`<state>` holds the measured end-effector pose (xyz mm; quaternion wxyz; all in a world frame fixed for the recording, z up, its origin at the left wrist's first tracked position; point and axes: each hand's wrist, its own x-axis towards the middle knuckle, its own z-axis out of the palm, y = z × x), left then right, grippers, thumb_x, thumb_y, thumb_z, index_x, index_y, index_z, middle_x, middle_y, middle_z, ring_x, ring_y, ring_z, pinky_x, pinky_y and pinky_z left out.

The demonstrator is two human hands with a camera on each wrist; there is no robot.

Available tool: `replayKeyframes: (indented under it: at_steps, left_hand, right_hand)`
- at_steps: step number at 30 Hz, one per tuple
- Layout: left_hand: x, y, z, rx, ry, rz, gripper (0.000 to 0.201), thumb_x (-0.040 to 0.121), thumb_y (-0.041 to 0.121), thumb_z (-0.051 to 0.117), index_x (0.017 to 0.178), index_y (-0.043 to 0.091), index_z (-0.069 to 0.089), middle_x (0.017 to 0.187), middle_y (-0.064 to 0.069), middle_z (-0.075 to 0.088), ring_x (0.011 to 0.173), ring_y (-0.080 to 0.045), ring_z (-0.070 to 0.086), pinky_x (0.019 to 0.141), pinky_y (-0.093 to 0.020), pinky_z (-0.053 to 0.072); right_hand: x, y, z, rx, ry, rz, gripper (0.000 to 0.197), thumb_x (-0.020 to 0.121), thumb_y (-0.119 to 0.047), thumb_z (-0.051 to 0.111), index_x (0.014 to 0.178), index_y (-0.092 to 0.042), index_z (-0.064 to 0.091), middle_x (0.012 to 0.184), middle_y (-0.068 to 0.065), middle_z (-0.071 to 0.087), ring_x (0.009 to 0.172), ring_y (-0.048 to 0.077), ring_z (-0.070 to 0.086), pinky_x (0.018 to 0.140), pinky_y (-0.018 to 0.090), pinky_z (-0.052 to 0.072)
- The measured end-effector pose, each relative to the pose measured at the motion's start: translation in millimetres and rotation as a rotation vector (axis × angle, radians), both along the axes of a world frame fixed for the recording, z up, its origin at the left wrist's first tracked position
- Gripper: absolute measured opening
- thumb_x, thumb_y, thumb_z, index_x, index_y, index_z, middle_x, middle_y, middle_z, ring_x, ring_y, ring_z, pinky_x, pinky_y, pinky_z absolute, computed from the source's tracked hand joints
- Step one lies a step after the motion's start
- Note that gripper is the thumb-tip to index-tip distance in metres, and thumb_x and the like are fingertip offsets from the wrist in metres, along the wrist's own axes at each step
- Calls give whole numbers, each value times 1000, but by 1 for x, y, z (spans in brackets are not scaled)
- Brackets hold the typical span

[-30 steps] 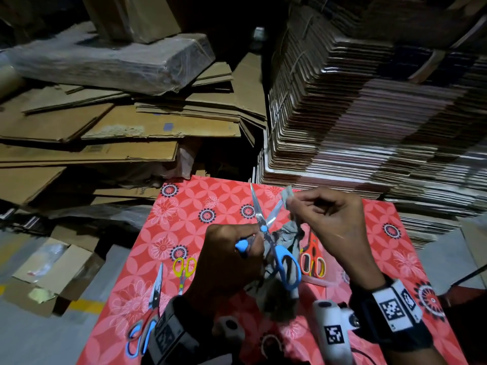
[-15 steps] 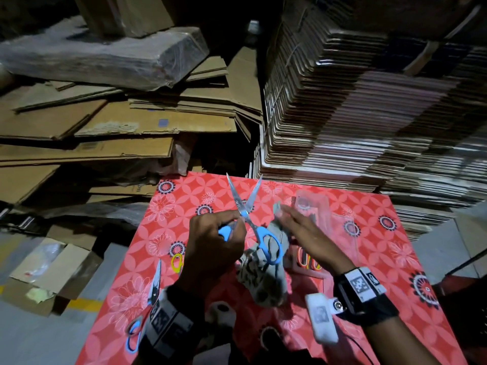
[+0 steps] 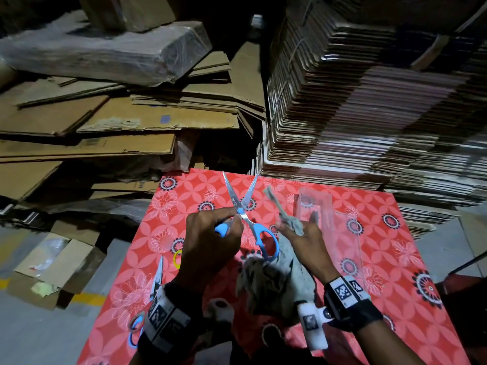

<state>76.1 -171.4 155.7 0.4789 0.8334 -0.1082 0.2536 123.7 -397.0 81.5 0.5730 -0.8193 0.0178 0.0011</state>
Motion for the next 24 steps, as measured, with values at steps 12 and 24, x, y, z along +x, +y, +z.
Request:
replayKeyframes:
  at_steps: [12,24]
  left_hand:
    - [2,2,-2,30,-15,11,36,87,17,55,56,22,39,50,9,32,45,-6,27,45,-21,23]
    - [3,3,-3,37,-3,-14,36,87,19,53,56,27,36,50,14,31,44,-4,28,48,-15,22]
  right_hand:
    - [4,-10,-7,76,378,217,18,92,-7,55,99,-20,65,70,4,37,56,16,36,55,30,33]
    - [4,-29,-1,55,151,9,55,89,-26,83,59,-10,39,50,-4,30,47,12,26,47,24,25]
